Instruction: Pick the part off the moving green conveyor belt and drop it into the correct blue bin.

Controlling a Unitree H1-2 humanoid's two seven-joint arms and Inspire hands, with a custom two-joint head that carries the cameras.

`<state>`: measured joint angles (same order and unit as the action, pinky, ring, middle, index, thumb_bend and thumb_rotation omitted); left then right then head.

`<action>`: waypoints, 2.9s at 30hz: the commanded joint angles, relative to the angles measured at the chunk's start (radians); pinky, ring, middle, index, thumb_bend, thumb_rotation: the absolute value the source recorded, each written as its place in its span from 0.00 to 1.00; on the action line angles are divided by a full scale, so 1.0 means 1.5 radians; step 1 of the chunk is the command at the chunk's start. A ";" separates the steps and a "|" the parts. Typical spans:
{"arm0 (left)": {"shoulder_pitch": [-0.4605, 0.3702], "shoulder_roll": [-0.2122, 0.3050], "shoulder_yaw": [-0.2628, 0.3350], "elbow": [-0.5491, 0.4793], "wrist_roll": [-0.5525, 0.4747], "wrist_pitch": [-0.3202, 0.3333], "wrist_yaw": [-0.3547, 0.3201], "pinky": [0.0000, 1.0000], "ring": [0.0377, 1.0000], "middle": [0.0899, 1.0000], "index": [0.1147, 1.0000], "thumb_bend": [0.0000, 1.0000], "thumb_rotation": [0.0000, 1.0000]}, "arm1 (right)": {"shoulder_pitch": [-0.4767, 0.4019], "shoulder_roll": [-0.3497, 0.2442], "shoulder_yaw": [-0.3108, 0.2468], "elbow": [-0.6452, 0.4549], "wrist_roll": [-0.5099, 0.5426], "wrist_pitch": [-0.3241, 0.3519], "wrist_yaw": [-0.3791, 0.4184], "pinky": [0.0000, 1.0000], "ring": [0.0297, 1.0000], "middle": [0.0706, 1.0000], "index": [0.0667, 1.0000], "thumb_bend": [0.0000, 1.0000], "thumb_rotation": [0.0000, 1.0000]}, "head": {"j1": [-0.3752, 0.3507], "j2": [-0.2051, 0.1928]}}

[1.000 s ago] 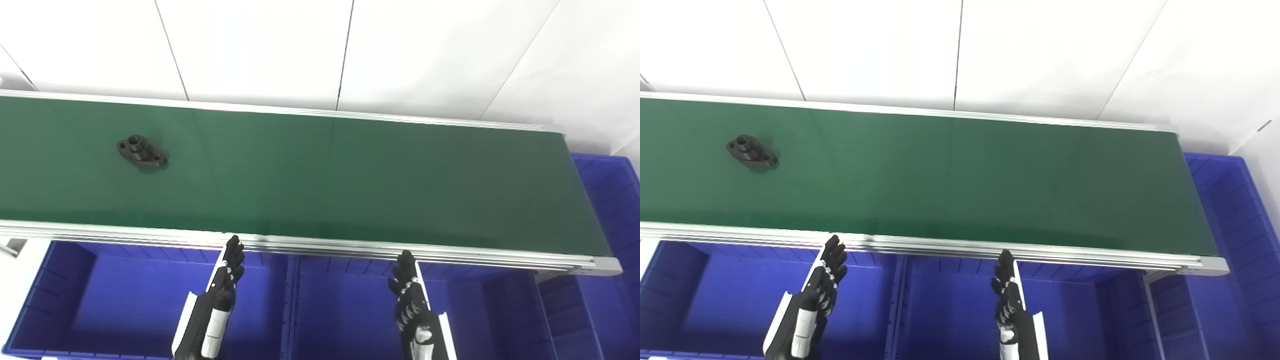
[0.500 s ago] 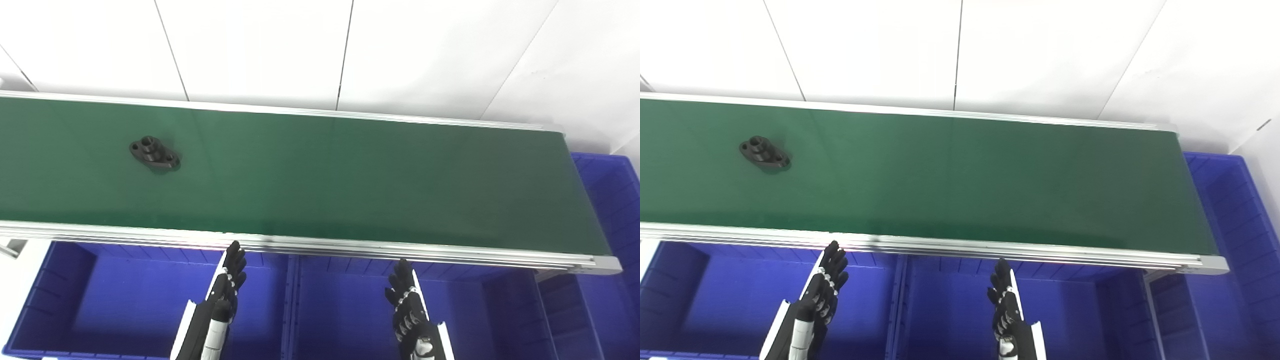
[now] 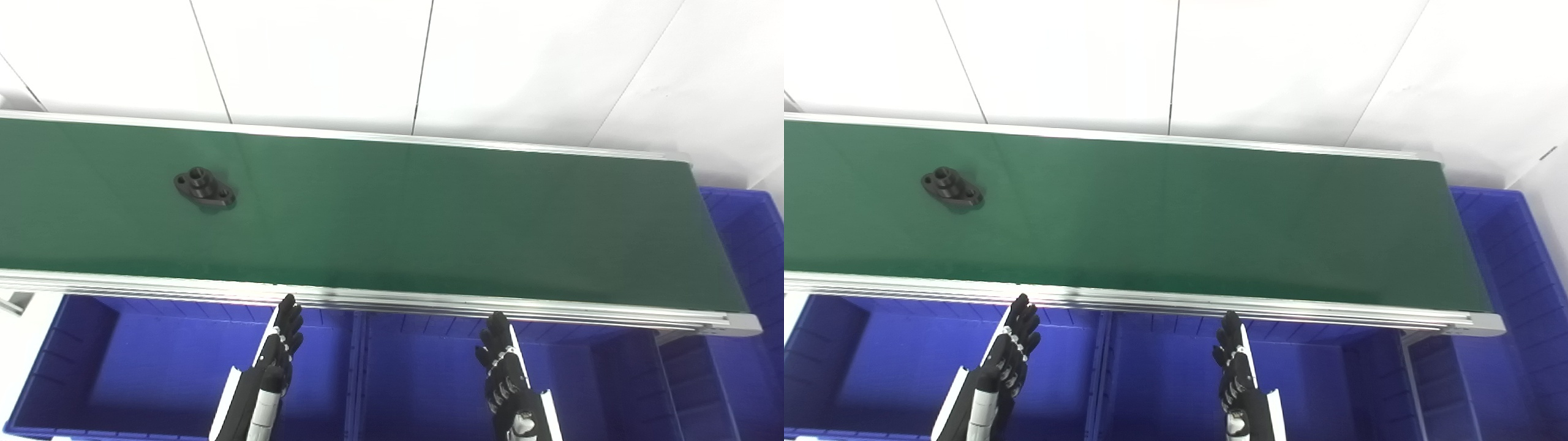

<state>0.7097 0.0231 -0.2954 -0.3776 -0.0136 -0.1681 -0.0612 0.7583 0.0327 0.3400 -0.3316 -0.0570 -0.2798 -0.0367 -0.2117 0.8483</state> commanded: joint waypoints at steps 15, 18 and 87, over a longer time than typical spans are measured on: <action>0.002 0.001 -0.010 -0.007 0.020 -0.031 -0.004 1.00 1.00 1.00 1.00 0.75 1.00 | 0.002 0.006 -0.003 -0.021 0.002 -0.013 0.004 1.00 1.00 1.00 1.00 0.96 1.00 | 0.025 -0.023; 0.000 -0.001 -0.010 0.001 0.023 -0.037 -0.002 1.00 1.00 1.00 1.00 0.74 1.00 | -0.001 0.004 -0.005 -0.011 0.012 -0.023 0.005 1.00 1.00 1.00 1.00 0.95 1.00 | 0.026 -0.037; -0.031 -0.042 -0.025 0.105 0.092 -0.094 0.024 1.00 1.00 1.00 1.00 0.75 0.95 | -0.229 0.023 -0.106 -0.211 -0.244 0.088 0.050 0.78 0.88 0.91 0.95 0.98 0.64 | 0.121 -0.117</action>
<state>0.6506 -0.0354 -0.3224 -0.1888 0.1332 -0.2986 -0.0190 0.4311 0.0548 0.1776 -0.6144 -0.4119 -0.1867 0.0199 -0.0322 0.6688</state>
